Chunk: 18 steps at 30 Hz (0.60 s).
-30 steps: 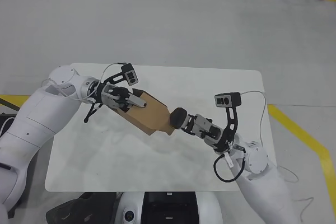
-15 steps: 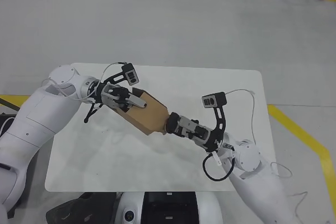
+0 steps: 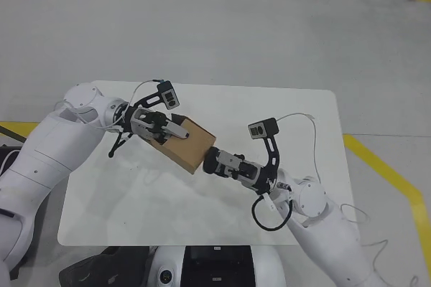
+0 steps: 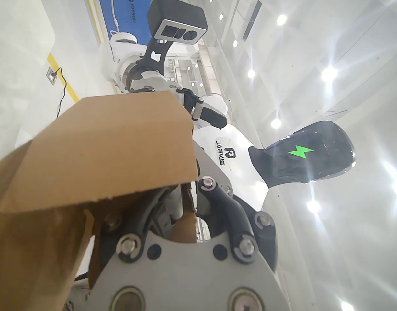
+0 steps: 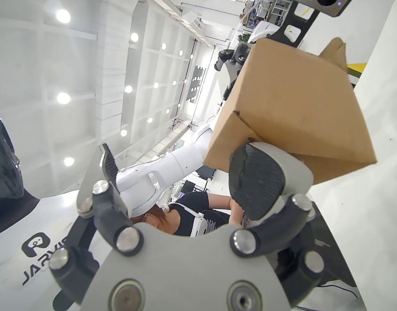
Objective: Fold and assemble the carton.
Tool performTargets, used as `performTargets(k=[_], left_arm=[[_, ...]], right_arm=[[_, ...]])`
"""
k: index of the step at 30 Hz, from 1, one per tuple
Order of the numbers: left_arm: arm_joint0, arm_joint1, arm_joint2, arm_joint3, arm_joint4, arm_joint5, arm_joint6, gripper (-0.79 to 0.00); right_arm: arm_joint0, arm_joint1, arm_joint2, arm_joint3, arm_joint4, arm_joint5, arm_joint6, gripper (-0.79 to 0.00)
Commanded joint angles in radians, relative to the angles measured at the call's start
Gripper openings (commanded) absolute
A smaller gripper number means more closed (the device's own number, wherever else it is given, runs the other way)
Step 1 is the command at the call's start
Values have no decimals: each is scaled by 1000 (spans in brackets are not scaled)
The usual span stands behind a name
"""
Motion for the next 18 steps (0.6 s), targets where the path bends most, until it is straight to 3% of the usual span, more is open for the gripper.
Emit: performTargets(k=[1,18], left_arm=[[0,0,0,-2,-1,0,0,-785],[2,3,0,15,5,-3,0,-785]], right_arm=[[4,-1,-4,5,5,0,2,0],[-31,5,20,-36,0,-19,17,0]])
